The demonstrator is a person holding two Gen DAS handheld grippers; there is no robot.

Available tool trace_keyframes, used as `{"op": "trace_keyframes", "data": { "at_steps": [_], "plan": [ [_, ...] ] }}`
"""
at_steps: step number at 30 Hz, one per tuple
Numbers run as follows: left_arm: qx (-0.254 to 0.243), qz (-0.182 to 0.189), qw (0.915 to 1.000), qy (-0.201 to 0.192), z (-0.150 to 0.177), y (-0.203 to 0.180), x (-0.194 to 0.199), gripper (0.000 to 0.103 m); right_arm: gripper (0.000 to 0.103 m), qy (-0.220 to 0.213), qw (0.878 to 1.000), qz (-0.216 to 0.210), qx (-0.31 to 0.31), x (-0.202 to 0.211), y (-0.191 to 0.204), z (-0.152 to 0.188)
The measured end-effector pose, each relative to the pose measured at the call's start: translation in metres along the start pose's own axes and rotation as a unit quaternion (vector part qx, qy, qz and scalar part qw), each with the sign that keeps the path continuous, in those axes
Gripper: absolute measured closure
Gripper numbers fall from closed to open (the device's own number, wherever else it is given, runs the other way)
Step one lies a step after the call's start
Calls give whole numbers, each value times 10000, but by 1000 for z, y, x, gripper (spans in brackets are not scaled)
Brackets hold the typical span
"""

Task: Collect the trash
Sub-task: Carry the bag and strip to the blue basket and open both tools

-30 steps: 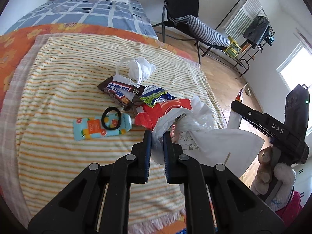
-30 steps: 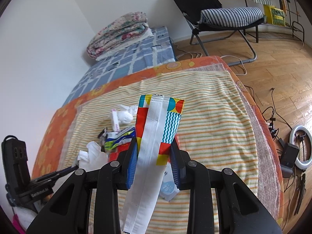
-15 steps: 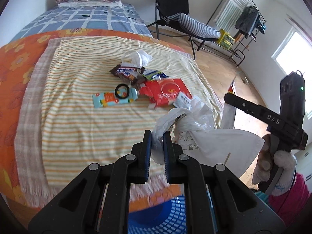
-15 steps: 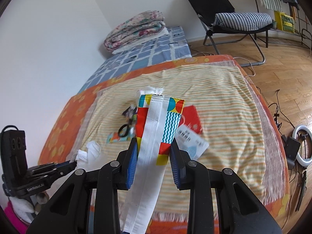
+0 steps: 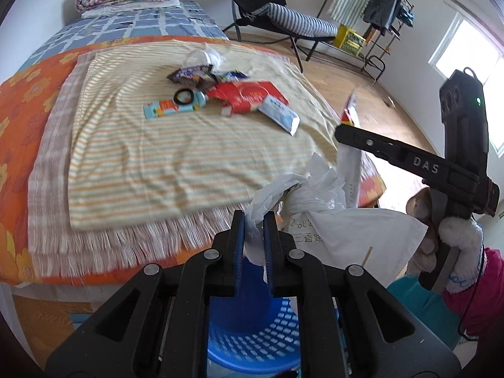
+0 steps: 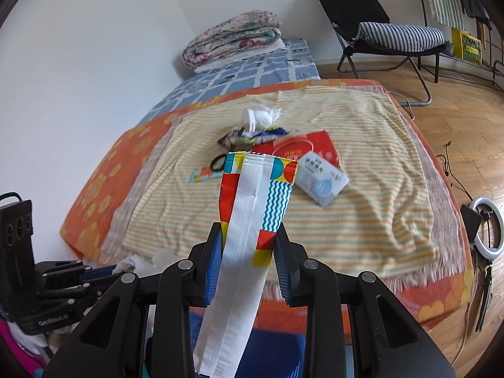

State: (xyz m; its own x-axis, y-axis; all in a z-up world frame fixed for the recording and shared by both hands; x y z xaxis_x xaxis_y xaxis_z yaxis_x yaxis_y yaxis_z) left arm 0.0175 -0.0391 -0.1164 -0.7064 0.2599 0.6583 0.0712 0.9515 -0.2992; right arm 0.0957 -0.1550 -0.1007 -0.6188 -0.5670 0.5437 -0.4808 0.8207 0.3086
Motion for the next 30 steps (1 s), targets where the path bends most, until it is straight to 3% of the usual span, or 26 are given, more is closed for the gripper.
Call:
{"op": "trace_keyframes", "data": {
  "at_steps": [15,28,30],
  "plan": [
    [-137,-26,9991,395,70,-10,-2,93,74,302,9994,147,52,5,1,56],
    [-125,-104,9973,711,101,-3,-9,93,73,605,9979,156,168,5,4,86],
    [-133,-125,9969,765,103,-3,-11,87,73,654,9977,151,137,5,3,89]
  ]
}}
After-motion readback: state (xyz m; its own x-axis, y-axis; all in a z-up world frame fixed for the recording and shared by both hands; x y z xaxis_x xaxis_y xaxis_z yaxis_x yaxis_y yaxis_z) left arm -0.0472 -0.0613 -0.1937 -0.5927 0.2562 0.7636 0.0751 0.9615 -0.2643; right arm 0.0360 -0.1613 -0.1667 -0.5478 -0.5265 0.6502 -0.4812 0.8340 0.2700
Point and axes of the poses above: each gripper's, at about its wrist camera, not at the fingertips, and x roughly against the way its jaws point, y to its left, z to its underside, the point moved 9 cm from there along -x, roughly the way its jaws point, and after that the axes turned 11 degrees about -y, right-handed, at the moved point
